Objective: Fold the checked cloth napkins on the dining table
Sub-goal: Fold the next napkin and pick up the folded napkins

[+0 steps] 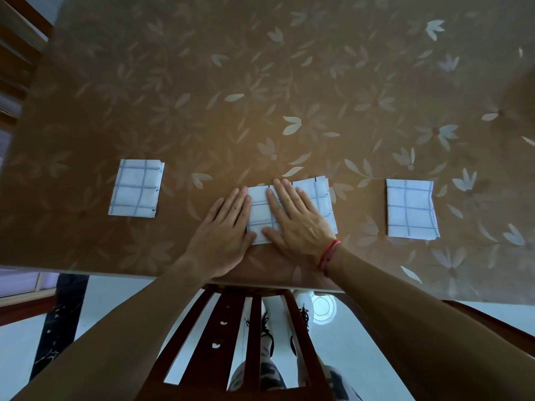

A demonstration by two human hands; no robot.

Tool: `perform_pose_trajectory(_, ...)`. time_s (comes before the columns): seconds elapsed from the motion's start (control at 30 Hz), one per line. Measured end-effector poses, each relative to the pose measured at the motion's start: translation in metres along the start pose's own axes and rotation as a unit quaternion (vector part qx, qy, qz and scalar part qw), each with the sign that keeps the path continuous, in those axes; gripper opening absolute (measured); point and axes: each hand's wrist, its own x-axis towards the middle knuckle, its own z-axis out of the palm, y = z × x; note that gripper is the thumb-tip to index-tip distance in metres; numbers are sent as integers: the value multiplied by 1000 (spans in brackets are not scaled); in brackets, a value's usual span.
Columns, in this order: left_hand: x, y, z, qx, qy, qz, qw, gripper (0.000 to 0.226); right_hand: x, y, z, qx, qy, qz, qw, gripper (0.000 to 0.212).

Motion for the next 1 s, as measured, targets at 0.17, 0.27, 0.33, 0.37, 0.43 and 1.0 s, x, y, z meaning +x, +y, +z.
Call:
perform_pose_trajectory(0.17,0,2,-2,-7,-9,-10,1000,67,-28,40,-7,-33,-18,52,998,83)
perform_pose_trajectory(0.27,0,1,-2,-12,-12,-13,1000,69,-43,60,-10,-46,-27,74,996,85)
perform_pose_trajectory(0.33,0,1,-3,-12,-12,-13,1000,69,-45,61,-11,-43,-33,79,995,86)
perform_pose_trajectory(0.37,0,1,-3,-11,-11,-13,1000,69,-45,61,-11,-39,-35,81,995,86)
perform_pose_trajectory(0.43,1,2,-4,-18,-12,-15,1000,69,-44,59,-12,-38,-32,80,996,86)
perform_pose_trajectory(1.0,3,6,-8,-69,-29,-32,997,73,41,60,-75,94,-72,103,988,50)
